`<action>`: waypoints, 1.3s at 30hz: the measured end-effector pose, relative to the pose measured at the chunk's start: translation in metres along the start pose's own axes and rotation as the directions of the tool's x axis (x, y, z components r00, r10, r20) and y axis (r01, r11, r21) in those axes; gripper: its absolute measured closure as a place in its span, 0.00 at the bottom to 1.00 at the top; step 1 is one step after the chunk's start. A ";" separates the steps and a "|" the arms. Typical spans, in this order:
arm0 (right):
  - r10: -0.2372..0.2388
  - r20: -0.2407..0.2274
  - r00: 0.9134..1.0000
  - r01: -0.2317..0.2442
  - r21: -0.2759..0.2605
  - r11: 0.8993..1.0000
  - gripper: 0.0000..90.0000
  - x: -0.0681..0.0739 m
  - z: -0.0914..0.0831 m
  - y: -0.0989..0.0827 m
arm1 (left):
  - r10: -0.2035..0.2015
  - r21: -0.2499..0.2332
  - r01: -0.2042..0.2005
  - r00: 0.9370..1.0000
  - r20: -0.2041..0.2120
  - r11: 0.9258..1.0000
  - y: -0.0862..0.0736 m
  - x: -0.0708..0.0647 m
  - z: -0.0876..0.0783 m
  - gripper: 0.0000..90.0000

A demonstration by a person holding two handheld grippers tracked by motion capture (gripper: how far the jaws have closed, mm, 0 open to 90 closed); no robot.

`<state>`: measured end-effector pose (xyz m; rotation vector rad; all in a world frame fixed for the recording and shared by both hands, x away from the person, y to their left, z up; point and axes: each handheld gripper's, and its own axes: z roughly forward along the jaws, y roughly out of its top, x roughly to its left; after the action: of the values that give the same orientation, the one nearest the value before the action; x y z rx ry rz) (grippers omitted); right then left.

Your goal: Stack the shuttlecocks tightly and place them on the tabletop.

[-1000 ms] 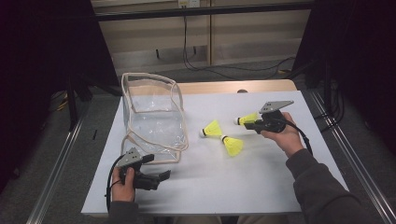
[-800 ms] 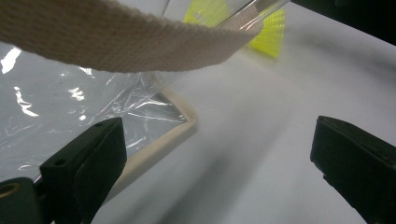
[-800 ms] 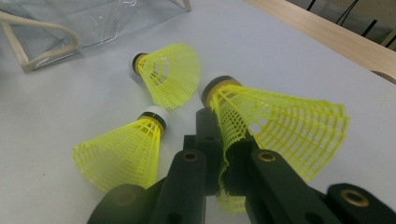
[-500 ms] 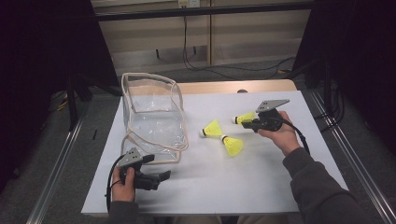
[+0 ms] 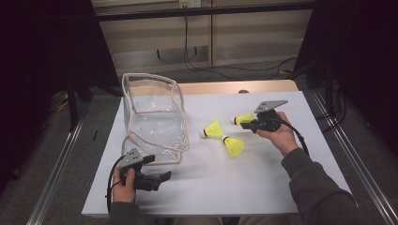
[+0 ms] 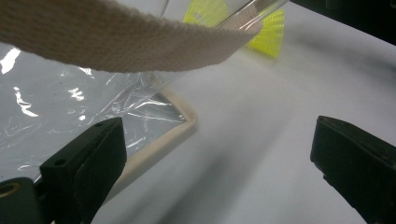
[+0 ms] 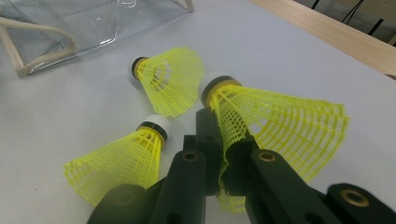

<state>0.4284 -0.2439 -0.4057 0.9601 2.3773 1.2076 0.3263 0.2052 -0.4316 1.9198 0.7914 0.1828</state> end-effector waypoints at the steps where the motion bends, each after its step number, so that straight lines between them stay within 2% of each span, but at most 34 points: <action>1: 0.002 0.000 1.000 -0.002 -0.002 1.000 0.97 0.000 0.000 0.000 | -0.001 -0.001 0.001 1.000 0.000 1.000 0.000 0.000 0.000 0.04; 9: 0.000 -0.007 1.000 0.000 0.004 1.000 0.97 0.000 0.003 0.001 | -0.003 -0.005 0.003 1.000 -0.001 1.000 0.000 0.000 0.000 0.04; 23: -0.036 -0.023 0.999 0.037 0.021 0.999 0.97 0.005 0.010 0.014 | -0.003 -0.004 0.003 1.000 0.000 1.000 0.000 0.000 -0.001 0.04; 39: -0.042 -0.031 0.999 0.043 0.032 0.999 0.97 0.007 0.019 0.017 | -0.004 -0.006 0.004 1.000 0.002 1.000 0.000 0.001 0.000 0.04</action>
<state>0.4407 -0.2207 -0.4032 0.9025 2.4358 1.1794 0.3266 0.2057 -0.4314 1.9120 0.7922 0.1810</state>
